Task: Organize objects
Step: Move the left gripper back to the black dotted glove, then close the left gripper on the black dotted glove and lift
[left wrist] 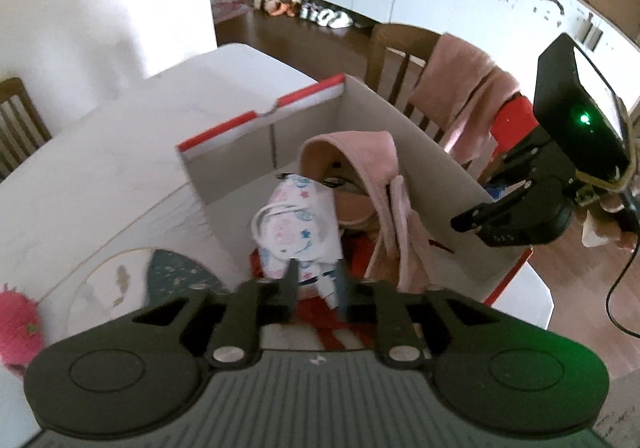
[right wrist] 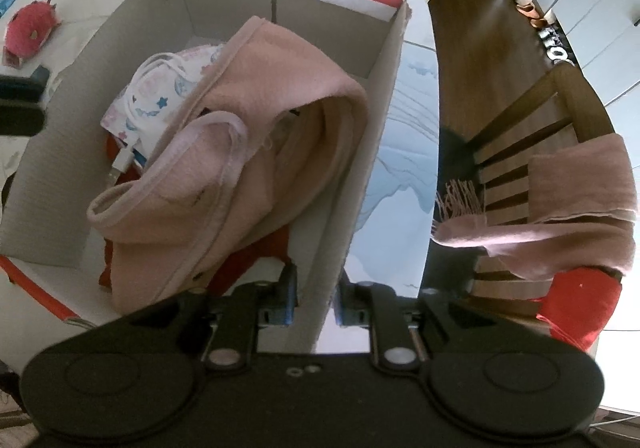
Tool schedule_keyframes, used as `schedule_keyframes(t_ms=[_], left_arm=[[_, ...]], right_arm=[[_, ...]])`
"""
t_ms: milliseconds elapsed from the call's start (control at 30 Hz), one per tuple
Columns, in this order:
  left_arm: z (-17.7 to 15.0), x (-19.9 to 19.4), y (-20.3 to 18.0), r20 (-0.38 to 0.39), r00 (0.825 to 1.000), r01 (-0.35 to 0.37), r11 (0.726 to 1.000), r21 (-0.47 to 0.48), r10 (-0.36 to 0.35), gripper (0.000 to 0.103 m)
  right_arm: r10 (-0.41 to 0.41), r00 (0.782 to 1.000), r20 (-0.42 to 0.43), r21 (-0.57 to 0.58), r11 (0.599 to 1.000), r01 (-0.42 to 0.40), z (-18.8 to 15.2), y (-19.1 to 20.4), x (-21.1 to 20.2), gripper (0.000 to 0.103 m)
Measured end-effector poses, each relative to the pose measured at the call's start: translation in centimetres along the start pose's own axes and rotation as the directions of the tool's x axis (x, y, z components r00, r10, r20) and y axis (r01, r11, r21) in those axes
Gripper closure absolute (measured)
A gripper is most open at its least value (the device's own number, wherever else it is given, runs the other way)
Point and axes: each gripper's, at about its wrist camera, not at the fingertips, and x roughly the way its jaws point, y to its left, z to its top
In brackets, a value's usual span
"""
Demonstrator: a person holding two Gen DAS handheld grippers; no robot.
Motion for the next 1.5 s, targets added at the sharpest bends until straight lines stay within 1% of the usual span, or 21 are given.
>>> schedule_keyframes(t_ms=[33, 100, 200, 267, 300, 333, 400, 433, 500, 567, 633, 767, 833, 967, 1100, 1167, 1333, 1400, 1467, 1500], left_arm=[[-0.3, -0.6, 0.4, 0.006, 1.0, 0.003, 1.0, -0.011, -0.003, 0.062], [-1.0, -1.8, 1.2, 0.024, 1.0, 0.003, 0.999, -0.035, -0.002, 0.048], [-2.2, -3.6, 2.5, 0.04, 0.999, -0.025, 0.998, -0.056, 0.027, 0.046], [-3.3, -4.5, 3.4, 0.039, 0.998, -0.038, 0.997, -0.072, 0.041, 0.038], [-3.9, -5.0, 3.9, 0.041, 0.998, -0.05, 0.996, -0.078, 0.053, 0.032], [-4.5, -5.4, 4.4, 0.042, 0.997, -0.059, 0.994, -0.088, 0.063, 0.029], [-5.9, -6.0, 5.6, 0.037, 0.996, -0.073, 0.991, -0.115, 0.077, 0.028], [-6.6, -6.2, 6.1, 0.033, 0.996, -0.083, 0.988, -0.13, 0.088, 0.023], [-7.9, -6.4, 7.0, 0.027, 0.994, -0.1, 0.984, -0.15, 0.105, 0.018], [-9.2, -6.3, 7.8, 0.013, 0.994, -0.103, 0.979, -0.176, 0.107, 0.017], [-10.4, -5.9, 8.4, -0.01, 0.994, -0.111, 0.974, -0.195, 0.112, 0.014], [-12.5, -4.5, 8.5, -0.026, 0.996, -0.09, 0.975, -0.202, 0.087, 0.012], [-13.3, -3.5, 8.3, -0.047, 0.996, -0.085, 0.975, -0.204, 0.077, 0.009], [-14.6, -1.5, 8.2, -0.085, 0.993, -0.095, 0.975, -0.202, 0.079, 0.009], [-16.0, 0.3, 8.7, -0.107, 0.988, -0.129, 0.973, -0.194, 0.11, 0.009], [-16.4, 1.2, 9.0, -0.126, 0.983, -0.16, 0.968, -0.195, 0.137, 0.009], [-17.1, 3.5, 9.7, -0.174, 0.971, -0.201, 0.956, -0.212, 0.165, 0.009], [-17.3, 4.1, 9.6, -0.182, 0.969, -0.206, 0.955, -0.212, 0.168, 0.009], [-17.4, 4.5, 9.2, -0.183, 0.964, -0.226, 0.954, -0.198, 0.191, 0.01], [-17.4, 4.6, 9.1, -0.18, 0.963, -0.232, 0.954, -0.19, 0.198, 0.016]], right_arm=[[0.0, 1.0, 0.001, 0.003, 1.0, 0.0, 0.0, 0.0, -0.1, 0.085], [-0.002, 1.0, 0.003, 0.005, 1.0, 0.002, 0.0, 0.1, -0.2, 0.085], [-0.006, 1.0, 0.005, 0.008, 1.0, 0.006, 0.0, 0.1, -0.4, 0.085], [-0.009, 1.0, 0.008, 0.01, 1.0, 0.009, -0.1, 0.1, -0.6, 0.085], [-0.01, 1.0, 0.01, 0.012, 1.0, 0.01, -0.2, 0.0, -0.8, 0.085], [-0.009, 1.0, 0.011, 0.014, 1.0, 0.009, -0.2, 0.0, -0.9, 0.085], [-0.012, 1.0, 0.015, 0.019, 1.0, 0.011, -0.2, 0.0, -1.1, 0.085], [-0.009, 1.0, 0.016, 0.021, 1.0, 0.009, -0.3, 0.0, -1.3, 0.085], [-0.013, 1.0, 0.019, 0.022, 1.0, 0.013, -0.3, -0.1, -1.5, 0.087], [-0.021, 1.0, 0.023, 0.022, 1.0, 0.021, -0.4, 0.0, -1.7, 0.09], [-0.043, 0.999, 0.03, 0.017, 0.999, 0.043, -0.4, 0.0, -1.9, 0.098], [-0.039, 0.999, 0.029, 0.017, 0.999, 0.039, -0.4, 0.0, -1.8, 0.098], [-0.044, 0.999, 0.03, 0.015, 0.999, 0.044, -0.4, 0.1, -1.8, 0.098], [-0.045, 0.998, 0.033, 0.019, 0.999, 0.045, -0.5, 0.1, -1.8, 0.098], [-0.046, 0.998, 0.033, 0.019, 0.999, 0.045, -0.6, 0.1, -1.9, 0.098], [-0.047, 0.998, 0.034, 0.019, 0.999, 0.046, -0.6, 0.2, -1.9, 0.098], [-0.047, 0.998, 0.034, 0.018, 0.999, 0.046, -0.6, 0.2, -1.9, 0.098], [-0.047, 0.998, 0.035, 0.018, 0.999, 0.047, -0.6, 0.2, -1.9, 0.098], [-0.047, 0.998, 0.035, 0.017, 0.999, 0.047, -0.6, 0.2, -1.9, 0.098], [-0.048, 0.998, 0.035, 0.016, 0.999, 0.047, -0.6, 0.2, -1.9, 0.098]])
